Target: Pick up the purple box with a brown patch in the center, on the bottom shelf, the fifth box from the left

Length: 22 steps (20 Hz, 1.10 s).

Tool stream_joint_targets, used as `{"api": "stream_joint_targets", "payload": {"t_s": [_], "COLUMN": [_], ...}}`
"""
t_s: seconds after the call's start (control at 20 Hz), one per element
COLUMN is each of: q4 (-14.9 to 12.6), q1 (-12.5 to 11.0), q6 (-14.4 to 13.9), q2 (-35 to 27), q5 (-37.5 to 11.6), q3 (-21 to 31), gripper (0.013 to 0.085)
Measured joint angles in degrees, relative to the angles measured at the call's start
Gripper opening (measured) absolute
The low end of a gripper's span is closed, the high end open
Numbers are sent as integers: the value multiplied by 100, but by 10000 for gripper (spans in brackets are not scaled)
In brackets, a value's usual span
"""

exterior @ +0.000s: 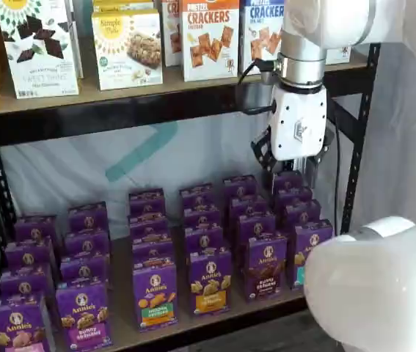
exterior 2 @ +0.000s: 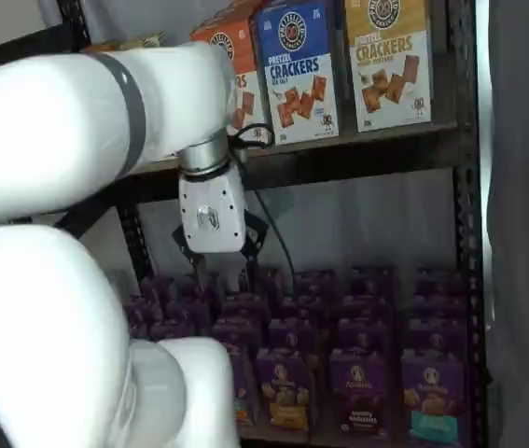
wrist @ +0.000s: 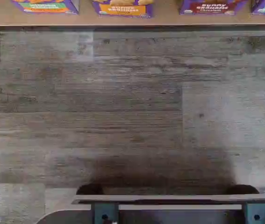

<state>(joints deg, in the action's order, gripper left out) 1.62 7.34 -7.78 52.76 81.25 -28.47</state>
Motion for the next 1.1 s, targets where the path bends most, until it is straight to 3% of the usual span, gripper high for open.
{"api": "stream_joint_targets", "payload": {"t_s": [0.15,0.4,0.75,1.0,1.1], "q4": [348,249,43,69,-49], "q1": [-194,-198,79,293,401], "q6": [262,245,-58,-252,-392], "q2": [240,164,-22,-172,-200], "q5": [-309,-189,-263,-767,-1061], "q3": [193,129,257,545,686], "gripper": [850,850,850,850,850]}}
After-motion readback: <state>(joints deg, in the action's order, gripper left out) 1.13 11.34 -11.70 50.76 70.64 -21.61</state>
